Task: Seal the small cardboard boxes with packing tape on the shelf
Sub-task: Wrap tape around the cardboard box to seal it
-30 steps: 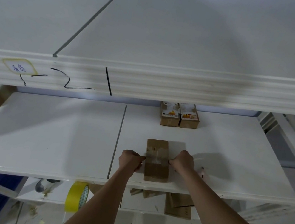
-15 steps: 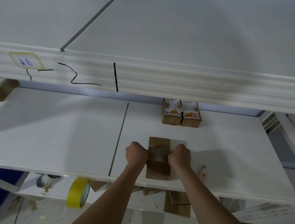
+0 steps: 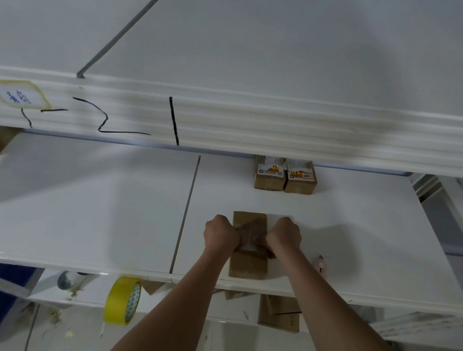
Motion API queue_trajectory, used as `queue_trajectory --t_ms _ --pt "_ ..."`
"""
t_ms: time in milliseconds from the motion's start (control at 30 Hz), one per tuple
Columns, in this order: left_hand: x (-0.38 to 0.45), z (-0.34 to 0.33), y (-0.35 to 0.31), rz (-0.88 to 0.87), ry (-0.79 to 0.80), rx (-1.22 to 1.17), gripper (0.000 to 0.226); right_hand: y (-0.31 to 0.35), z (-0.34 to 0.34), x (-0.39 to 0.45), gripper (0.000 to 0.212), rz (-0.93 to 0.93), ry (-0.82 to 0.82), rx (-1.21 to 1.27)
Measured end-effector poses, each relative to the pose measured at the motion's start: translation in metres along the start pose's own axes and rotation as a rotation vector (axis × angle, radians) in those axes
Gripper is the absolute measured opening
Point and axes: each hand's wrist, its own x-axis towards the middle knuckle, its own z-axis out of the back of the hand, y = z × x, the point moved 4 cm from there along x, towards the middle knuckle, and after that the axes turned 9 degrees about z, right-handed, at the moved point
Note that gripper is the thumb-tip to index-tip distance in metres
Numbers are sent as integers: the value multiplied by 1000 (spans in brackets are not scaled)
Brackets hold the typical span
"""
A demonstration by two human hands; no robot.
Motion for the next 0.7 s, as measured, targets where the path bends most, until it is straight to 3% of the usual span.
queue_trajectory --t_ms 267,700 --pt "7 -3 2 20 39 -11 24 3 -5 10 22 -7 23 -2" --pt "12 -4 4 -13 -2 45 28 0 -7 9 7 6 -20 -50"
